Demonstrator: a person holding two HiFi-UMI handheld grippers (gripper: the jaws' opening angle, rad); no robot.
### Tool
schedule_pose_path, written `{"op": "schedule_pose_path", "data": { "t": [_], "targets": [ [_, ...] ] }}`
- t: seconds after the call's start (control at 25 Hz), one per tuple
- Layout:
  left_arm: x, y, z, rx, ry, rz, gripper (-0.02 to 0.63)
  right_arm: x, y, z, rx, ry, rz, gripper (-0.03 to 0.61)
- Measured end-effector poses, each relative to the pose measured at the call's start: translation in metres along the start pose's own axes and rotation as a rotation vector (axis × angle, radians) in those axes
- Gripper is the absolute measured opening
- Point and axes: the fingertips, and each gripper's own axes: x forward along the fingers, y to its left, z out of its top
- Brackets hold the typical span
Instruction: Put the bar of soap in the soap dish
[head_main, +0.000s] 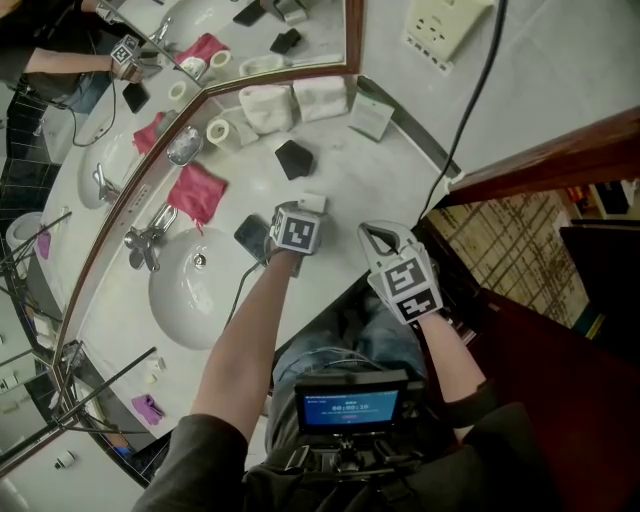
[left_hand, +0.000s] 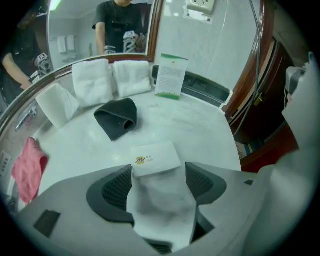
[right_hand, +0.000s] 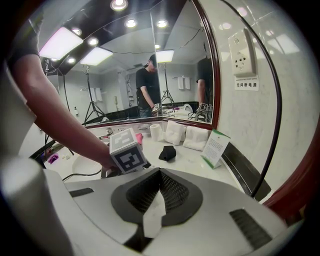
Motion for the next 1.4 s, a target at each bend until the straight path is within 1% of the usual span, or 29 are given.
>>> {"op": "schedule_pose_path", "data": {
  "t": [0.08, 0.24, 0.44, 0.56, 0.64, 0.76, 0.84, 0.96, 1.08, 1.4],
  "targets": [
    [-0.008, 0.005, 0.002, 0.008, 0.004, 0.029, 0.339, 0.0, -0.001, 0.0, 0.002, -0.001, 0.0, 0.021],
    [-0.012, 0.0, 0.009, 0.014, -0.033, 0.003, 0.339, 0.001, 0.0, -0.001, 0.004, -0.001, 0.004, 0.021],
    [-0.05, 0.005, 0.016, 0.021, -0.034, 0.038, 0.332, 0.002, -0.001, -0.002, -0.001, 0.0, 0.003, 0.021],
    [-0.063, -0.003, 0.019, 0.037, -0.075, 0.005, 0.263, 0.003, -0.002, -0.001, -0.007, 0.004, 0.001, 0.021],
    [-0.078, -0.005, 0.02, 0.043, -0.098, 0.007, 0.164, 0.003, -0.002, 0.0, -0.014, 0.008, -0.001, 0.021],
    [-0.1, -0.006, 0.018, 0.049, -0.111, 0.009, 0.066, 0.004, -0.002, -0.001, -0.022, 0.018, -0.003, 0.021],
    [-0.118, -0.006, 0.016, 0.056, -0.103, 0.014, 0.002, 0.006, -0.002, -0.002, -0.027, 0.026, -0.003, 0.021],
    [-0.139, -0.013, 0.011, 0.069, -0.078, -0.015, 0.0, 0.009, 0.0, -0.006, -0.037, 0.043, 0.002, 0.021],
    [-0.155, -0.019, 0.004, 0.075, -0.075, -0.036, 0.0, 0.01, 0.004, -0.01, -0.05, 0.063, 0.01, 0.021],
    [-0.198, -0.02, -0.025, 0.08, -0.076, -0.016, 0.0, 0.01, 0.015, -0.017, -0.079, 0.096, 0.022, 0.021]
  ]
}}
